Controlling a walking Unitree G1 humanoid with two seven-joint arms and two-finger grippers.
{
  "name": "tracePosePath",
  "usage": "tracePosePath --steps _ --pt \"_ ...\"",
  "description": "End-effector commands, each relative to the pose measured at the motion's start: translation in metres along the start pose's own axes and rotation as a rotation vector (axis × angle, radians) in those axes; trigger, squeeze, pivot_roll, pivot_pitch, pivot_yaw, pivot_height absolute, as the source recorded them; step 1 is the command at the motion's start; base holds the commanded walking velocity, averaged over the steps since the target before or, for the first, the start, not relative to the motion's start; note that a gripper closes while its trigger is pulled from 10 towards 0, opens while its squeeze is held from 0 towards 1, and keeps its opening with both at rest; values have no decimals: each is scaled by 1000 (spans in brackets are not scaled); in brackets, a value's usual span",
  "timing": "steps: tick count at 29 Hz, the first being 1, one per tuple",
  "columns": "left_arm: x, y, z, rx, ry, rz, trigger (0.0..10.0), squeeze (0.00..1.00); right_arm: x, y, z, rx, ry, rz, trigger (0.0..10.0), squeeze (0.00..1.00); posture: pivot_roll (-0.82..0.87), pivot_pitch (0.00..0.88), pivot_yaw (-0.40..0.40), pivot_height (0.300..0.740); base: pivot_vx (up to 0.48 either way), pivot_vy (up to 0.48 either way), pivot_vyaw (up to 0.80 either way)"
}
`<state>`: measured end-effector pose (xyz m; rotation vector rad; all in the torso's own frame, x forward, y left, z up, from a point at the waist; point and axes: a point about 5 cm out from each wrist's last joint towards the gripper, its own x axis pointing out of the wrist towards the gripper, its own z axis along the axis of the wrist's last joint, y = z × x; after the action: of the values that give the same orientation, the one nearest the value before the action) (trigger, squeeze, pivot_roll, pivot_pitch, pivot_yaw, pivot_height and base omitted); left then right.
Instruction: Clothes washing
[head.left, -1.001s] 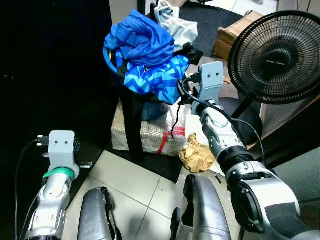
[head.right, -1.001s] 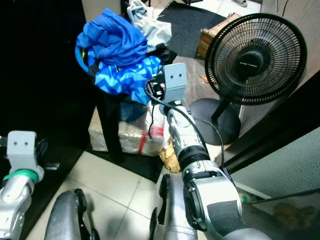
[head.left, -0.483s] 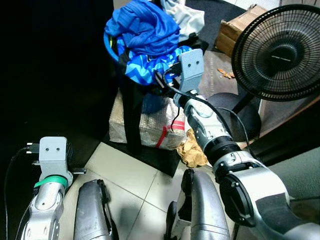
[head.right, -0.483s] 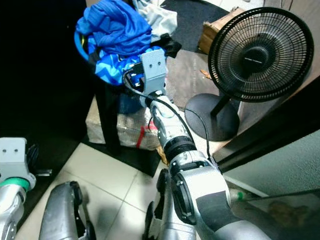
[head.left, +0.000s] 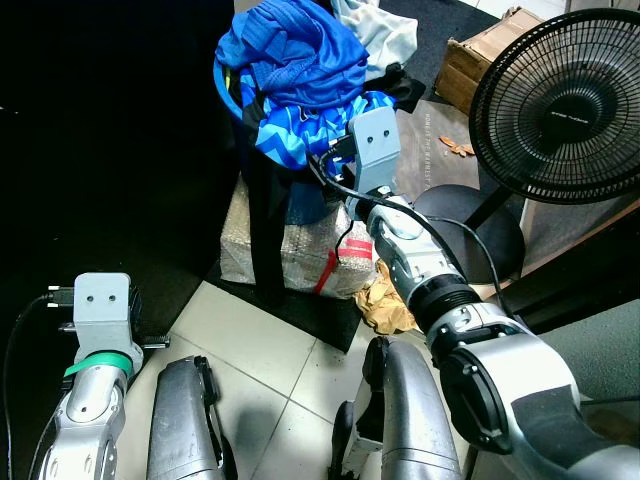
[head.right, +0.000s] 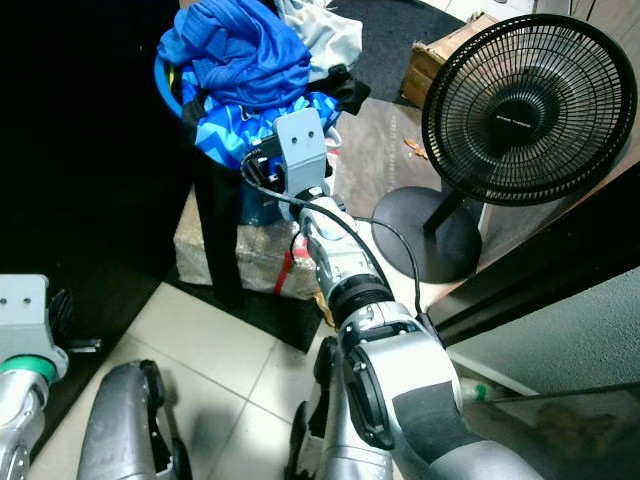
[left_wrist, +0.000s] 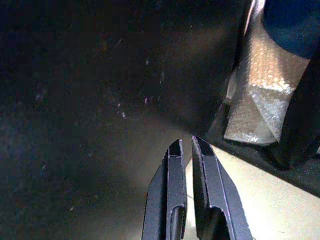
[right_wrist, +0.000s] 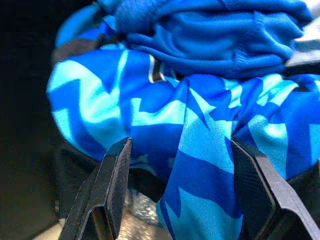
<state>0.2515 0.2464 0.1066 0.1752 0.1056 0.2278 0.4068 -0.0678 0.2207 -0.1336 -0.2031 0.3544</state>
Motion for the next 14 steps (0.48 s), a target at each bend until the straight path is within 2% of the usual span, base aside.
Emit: tracePosePath --steps 1,2,4,5,6,7,14 --pt "-5 -1 -8 -4 37 -2 10000 0 -7 -6 -22 7 110 -42 10000 0 169 314 -89 445 0 0 0" --pt "-5 -1 -8 -3 39 -4 10000 0 -8 -11 -22 -4 117 -70 10000 0 165 316 -88 445 0 0 0" --pt "-5 -2 -7 -3 44 -7 10000 0 -8 -16 -22 -18 120 -92 9294 0 166 318 -88 445 0 0 0" --pt "-5 -3 -7 -4 45 -8 10000 0 -8 -17 -21 -23 120 -98 6235 0 169 319 -86 445 0 0 0" --pt "-5 -4 -7 -5 47 -9 10000 0 -8 -18 -21 -22 119 -102 4588 0 169 319 -86 445 0 0 0" --pt "-6 -4 -7 -4 49 -11 10000 0 -8 -19 -20 -23 112 -111 0 0 170 320 -85 445 0 0 0" --pt "-6 -3 -6 -1 54 -7 10000 0 -6 -19 -16 -10 85 -129 0 0 171 319 -83 445 0 0 0"
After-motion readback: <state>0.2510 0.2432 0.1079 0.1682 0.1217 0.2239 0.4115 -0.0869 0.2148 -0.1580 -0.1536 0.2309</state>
